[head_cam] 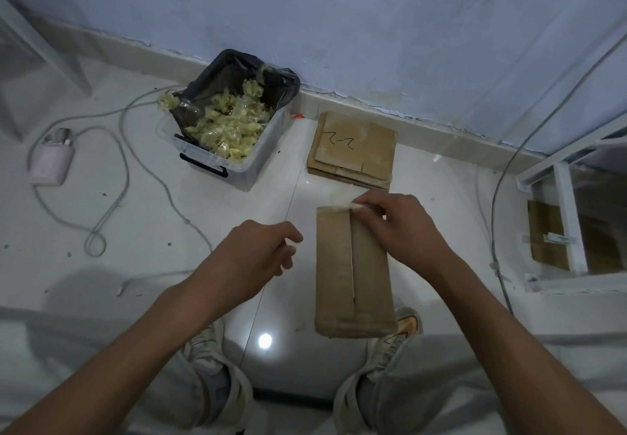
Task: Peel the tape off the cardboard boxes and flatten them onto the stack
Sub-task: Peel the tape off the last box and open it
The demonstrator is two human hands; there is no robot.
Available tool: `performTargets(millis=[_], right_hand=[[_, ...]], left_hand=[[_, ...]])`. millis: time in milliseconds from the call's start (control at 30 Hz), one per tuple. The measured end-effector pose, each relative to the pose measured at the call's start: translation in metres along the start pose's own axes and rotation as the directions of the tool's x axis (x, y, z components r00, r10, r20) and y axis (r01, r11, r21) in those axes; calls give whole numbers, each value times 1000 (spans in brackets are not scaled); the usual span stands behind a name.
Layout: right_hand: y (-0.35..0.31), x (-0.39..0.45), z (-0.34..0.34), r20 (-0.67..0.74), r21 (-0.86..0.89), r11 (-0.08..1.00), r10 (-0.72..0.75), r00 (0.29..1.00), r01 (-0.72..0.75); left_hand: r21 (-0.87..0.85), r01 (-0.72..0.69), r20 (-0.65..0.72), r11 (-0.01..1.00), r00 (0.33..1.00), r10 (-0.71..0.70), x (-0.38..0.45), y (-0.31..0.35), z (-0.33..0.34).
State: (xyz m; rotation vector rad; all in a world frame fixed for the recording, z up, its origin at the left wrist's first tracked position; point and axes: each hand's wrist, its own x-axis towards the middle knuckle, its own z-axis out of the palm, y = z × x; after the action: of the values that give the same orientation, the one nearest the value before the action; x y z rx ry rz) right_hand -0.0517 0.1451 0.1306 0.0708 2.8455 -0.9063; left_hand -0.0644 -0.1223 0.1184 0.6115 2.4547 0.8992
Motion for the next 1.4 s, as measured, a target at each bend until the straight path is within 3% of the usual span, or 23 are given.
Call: performTargets(millis=[133,300,600,800,967,1067,1233,1333,1400], right_hand=[[-8,2,5,-45,177,984,-14,999,22],[-18,-3,21,-55,157,975,-150,987,157],[-25,-10,24,-4,76,963,-260,966,260],[-32,-16,37,-43,6,939,-343,938,344],[-27,-17,27,-31,-181,823,-552,834,538],[-33,-22,25,-76,-187,776,-623,778,603],[-48,-30,21,-165,-171,723,-691,704,670],[-50,-33,25,-197,-265,694,-719,667,669],[-50,-35,28,-191,-294,698,-713,675,654]], left_hand=[[-145,15,-131,989,991,-35,0,6,0],[-252,-64,-330,966,944,-23,6,9,-7],[-13,-192,-412,981,895,170,9,0,-3],[42,-213,-326,976,921,215,7,2,-8],[-91,-174,-86,981,982,167,9,-2,-22],[-282,-155,91,947,978,187,7,0,-39],[-590,-76,284,804,913,294,3,7,-58],[-608,74,324,791,932,162,3,16,-47],[-556,92,207,826,978,31,8,21,-32]])
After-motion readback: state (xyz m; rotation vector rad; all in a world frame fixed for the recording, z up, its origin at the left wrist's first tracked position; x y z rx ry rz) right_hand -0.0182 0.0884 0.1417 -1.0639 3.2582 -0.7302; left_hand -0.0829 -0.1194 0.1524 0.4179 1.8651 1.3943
